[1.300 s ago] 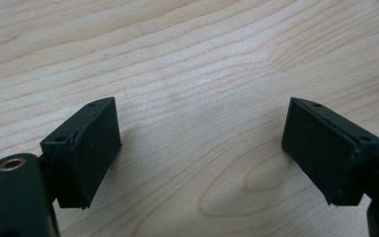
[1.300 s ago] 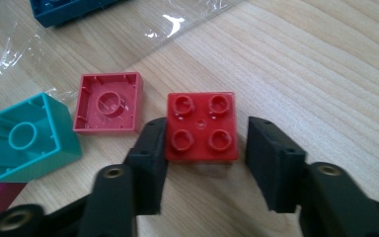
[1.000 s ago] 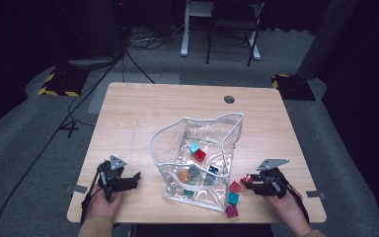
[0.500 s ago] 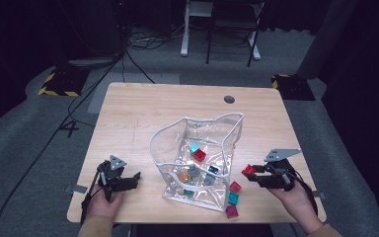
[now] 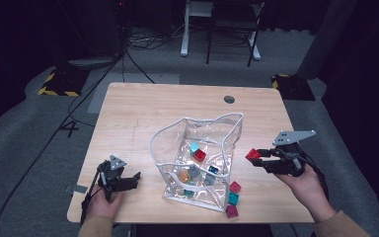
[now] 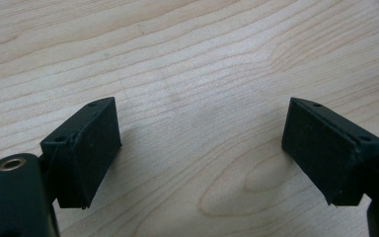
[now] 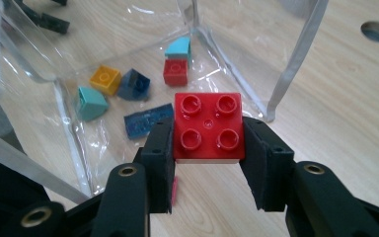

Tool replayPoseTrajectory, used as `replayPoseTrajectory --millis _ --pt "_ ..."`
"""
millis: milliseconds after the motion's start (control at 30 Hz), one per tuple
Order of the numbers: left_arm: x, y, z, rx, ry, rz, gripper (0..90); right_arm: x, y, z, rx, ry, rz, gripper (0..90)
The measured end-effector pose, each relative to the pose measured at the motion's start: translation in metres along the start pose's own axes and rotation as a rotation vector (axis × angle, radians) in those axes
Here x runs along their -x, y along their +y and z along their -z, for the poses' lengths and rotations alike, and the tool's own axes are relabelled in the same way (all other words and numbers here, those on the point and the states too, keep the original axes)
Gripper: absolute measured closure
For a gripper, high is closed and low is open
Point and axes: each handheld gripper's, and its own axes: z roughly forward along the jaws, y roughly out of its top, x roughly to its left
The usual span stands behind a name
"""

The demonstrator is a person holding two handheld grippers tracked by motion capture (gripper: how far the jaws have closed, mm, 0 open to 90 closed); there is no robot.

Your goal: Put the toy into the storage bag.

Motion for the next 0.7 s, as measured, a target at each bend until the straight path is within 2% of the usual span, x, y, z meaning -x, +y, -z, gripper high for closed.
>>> replayPoseTrajectory --millis 200,400,700 --pt "0.0 0.0 0.0 0.0 0.0 0.0 15.3 -0.002 0.019 0.013 0.021 -0.003 0.026 58.5" --pt "0.0 0.0 0.0 0.0 0.0 0.0 15.3 -0.005 0.041 0.022 0.048 0.021 0.048 58.5" --pt "0.0 0.0 0.0 0.0 0.0 -0.001 15.3 -0.011 0.077 0.025 0.08 0.046 0.089 58.5"
